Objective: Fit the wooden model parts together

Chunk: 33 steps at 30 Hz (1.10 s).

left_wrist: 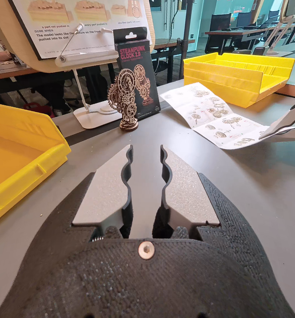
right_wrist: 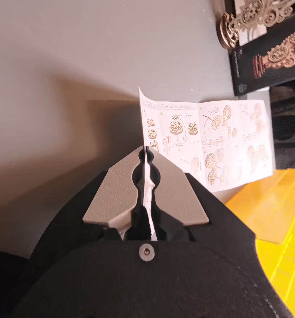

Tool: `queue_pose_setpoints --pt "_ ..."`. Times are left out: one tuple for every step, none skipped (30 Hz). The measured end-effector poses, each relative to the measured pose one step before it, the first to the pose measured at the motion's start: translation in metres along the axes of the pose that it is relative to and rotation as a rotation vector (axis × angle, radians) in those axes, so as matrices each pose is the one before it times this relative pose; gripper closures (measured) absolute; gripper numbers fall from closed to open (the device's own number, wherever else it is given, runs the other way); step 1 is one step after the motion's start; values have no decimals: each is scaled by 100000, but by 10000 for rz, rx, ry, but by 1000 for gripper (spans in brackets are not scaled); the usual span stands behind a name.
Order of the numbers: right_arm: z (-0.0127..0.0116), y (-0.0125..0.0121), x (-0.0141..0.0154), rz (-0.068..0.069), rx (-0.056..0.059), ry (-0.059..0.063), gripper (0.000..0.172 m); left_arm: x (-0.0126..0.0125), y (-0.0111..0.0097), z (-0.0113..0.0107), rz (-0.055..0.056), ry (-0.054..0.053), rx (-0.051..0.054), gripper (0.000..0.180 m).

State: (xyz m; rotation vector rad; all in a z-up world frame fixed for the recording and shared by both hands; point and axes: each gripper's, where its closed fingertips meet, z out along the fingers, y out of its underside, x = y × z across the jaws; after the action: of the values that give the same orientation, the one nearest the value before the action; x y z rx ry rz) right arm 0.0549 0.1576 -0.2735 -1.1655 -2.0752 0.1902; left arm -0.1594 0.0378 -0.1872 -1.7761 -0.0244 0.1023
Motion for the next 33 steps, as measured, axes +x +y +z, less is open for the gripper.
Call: queue_pose_setpoints --pt "-61 675 562 -6 -231 318 172 24 42 13 -29 29 -9 151" --pt "24 735 475 -68 -237 255 172 31 57 33 -12 20 -10 151" --pt "61 664 403 -36 -170 184 172 54 64 45 -3 26 -18 151" --pt "52 522 435 102 -102 179 172 80 99 57 1 31 -33 151" --pt "33 418 334 159 -77 96 172 82 90 36 11 24 -31 151" --pt "-3 313 287 122 -56 61 172 53 63 33 26 4 -18 151" --pt "-77 215 345 86 -43 120 170 30 40 5 40 -10 -20 151" --pt "-156 89 286 61 -8 93 167 -16 4 -17 43 -32 -3 150" --pt "-276 -62 134 69 51 10 164 -70 -27 -37 22 -51 11 150" --pt "-364 -235 90 142 143 -9 159 -89 -10 -44 -29 -40 -14 148" --pt "-449 -309 80 242 175 -28 154 -105 -3 -39 -85 -36 -26 145" --pt "-483 -339 -1 309 165 -88 151 -165 5 -24 -104 -54 -17 141" --pt "-524 -498 8 381 239 -72 146 -189 -3 -5 -87 -64 -7 138" --pt "-578 -709 116 464 350 -19 140 -199 18 6 -56 -64 -2 134" --pt "-588 -884 166 536 427 4 135 -209 29 13 -23 -76 -5 131" --pt "-553 -1067 212 587 488 24 130 -191 8 11 3 -78 10 129" --pt "-488 -1223 243 606 550 40 126 -140 -7 6 21 -53 22 127" --pt "-410 -1385 264 614 608 77 124 -120 -8 5 23 -52 23 126" --pt "-309 -1460 210 594 648 69 123 -127 -2 10 18 -60 17 124" --pt "-176 -1442 195 571 640 91 123 -101 15 2 2 -42 14 123" --pt "-25 -1300 160 516 575 109 123 -47 19 -8 -15 -11 13 123" --pt "118 -1074 116 456 491 117 123 -47 36 -8 -16 -12 -1 122" --pt "252 -888 29 382 444 69 123 -60 24 -21 0 -26 2 122" --pt "342 -681 52 340 420 100 124 -91 2 -42 10 -40 15 121" --pt "411 -445 45 259 381 100 124 -107 -36 -36 8 -45 28 121" --pt "435 -178 135 173 336 177 124 -116 -66 -47 9 -55 45 120" --pt "425 59 223 127 305 249 123 -148 -67 -40 21 -72 53 120" --pt "358 233 146 134 317 213 123 -191 -58 -38 36 -95 53 119" --pt "255 406 140 134 314 213 122 -276 -108 -58 34 -150 95 119" --pt "166 626 159 39 249 217 122 -367 -175 -96 40 -201 153 118" --pt "78 831 114 -105 135 186 121 -478 -249 -127 54 -254 196 118" --pt "-41 840 -72 -175 3 69 120 -506 -270 -139 56 -243 197 118" --pt "-130 608 -209 -221 -78 -47 120 -449 -240 -109 6 -178 167 118"
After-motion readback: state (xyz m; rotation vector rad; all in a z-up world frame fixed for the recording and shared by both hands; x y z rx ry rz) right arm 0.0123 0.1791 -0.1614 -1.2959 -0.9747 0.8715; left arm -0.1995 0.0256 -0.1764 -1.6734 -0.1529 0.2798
